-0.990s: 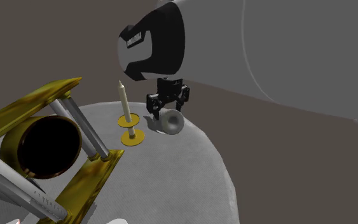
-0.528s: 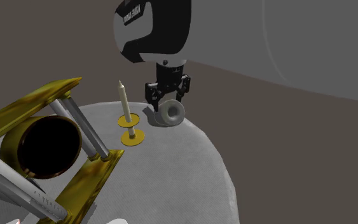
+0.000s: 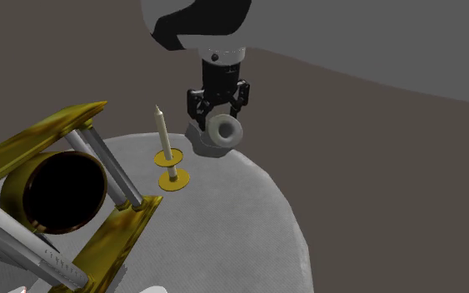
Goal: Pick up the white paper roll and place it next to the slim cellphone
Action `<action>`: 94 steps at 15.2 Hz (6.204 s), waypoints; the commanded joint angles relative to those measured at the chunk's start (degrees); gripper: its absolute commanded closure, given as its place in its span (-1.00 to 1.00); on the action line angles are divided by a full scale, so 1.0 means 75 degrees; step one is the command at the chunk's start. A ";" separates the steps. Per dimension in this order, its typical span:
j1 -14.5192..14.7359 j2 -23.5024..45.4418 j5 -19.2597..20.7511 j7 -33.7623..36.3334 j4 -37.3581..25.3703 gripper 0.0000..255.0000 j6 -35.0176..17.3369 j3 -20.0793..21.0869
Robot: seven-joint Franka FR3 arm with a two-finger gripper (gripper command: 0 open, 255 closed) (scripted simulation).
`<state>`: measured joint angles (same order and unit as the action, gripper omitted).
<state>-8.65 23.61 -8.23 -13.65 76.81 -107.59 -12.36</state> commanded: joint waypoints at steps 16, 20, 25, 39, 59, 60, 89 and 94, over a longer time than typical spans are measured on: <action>0.1504 -0.2524 0.0872 0.2102 0.3124 1.00 -0.0743 0.0579; 0.1872 -0.3030 0.1058 0.2827 0.3746 1.00 -0.0871 0.0884; 0.2299 -0.3502 0.1226 0.3752 0.4303 1.00 -0.0952 0.1325; 0.3441 -0.3856 0.1490 0.6390 0.4661 1.00 -0.0866 0.2728; 0.4249 -0.3054 0.1910 0.8386 0.4820 1.00 -0.1672 0.3688; 0.4249 -0.3027 0.1924 0.8402 0.4893 1.00 -0.1769 0.3688; 0.4285 -0.2253 0.2356 0.8814 0.5905 -1.00 -0.3502 0.3648; 0.4277 -0.2589 0.2188 0.8695 0.5793 -1.00 -0.3074 0.3683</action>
<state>23.34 5.03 8.62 51.73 120.84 -132.04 15.10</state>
